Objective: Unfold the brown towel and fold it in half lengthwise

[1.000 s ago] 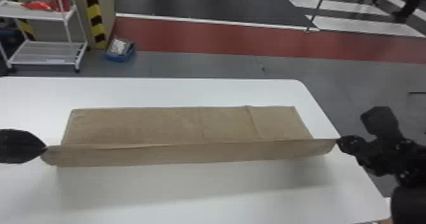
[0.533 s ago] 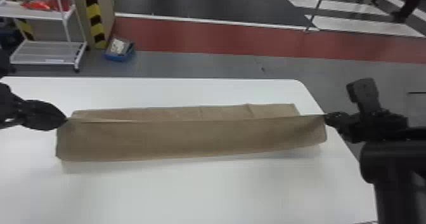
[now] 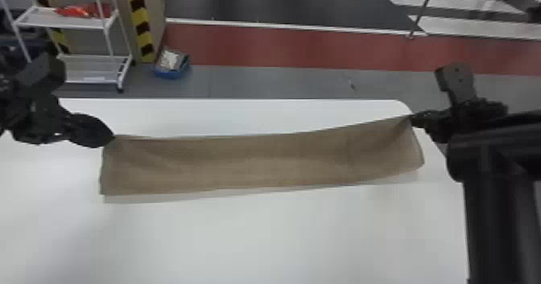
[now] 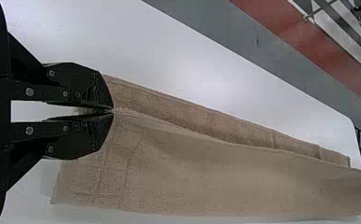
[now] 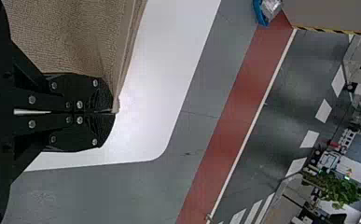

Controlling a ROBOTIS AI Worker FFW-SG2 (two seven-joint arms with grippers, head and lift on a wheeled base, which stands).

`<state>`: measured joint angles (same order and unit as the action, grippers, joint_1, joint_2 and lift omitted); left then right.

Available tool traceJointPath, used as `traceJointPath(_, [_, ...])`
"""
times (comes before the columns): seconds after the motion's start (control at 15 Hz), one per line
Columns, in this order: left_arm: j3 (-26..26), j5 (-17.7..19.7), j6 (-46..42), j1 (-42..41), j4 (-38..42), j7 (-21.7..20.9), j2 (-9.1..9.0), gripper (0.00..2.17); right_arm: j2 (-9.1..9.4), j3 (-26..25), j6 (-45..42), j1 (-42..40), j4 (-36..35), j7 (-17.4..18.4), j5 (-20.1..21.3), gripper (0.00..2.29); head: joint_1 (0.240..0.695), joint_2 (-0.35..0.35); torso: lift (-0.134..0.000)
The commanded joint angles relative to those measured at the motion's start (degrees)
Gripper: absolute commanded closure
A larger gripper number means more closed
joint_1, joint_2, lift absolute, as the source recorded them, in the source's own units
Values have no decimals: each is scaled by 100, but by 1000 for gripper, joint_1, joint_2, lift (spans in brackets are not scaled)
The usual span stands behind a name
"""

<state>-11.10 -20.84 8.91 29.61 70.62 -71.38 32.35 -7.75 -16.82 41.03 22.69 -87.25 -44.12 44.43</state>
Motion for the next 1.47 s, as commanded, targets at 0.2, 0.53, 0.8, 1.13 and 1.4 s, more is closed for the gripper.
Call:
traceJointPath(0.2, [-191,1,-403,300,-567,300,8,1018,72,3,-240,394,727,62,409,1531,674,-105,-123])
traceJointPath(0.53, [-340,-8,-438,344,-716,564,-9,1018,46,21,-328,438,1052,62,672,1531,681,-106,-123])
traceJointPath(0.8, [-340,1,-438,344,-716,731,-71,1018,28,21,-416,438,1184,62,743,1531,688,-109,-123])
traceJointPath(1.13, [-340,1,-473,273,-725,924,-141,826,20,152,-451,456,1289,264,769,1426,687,-114,-123])
traceJointPath(1.4, [-279,106,-684,141,-725,1337,-150,481,28,267,-381,438,1386,712,751,417,687,-120,-123])
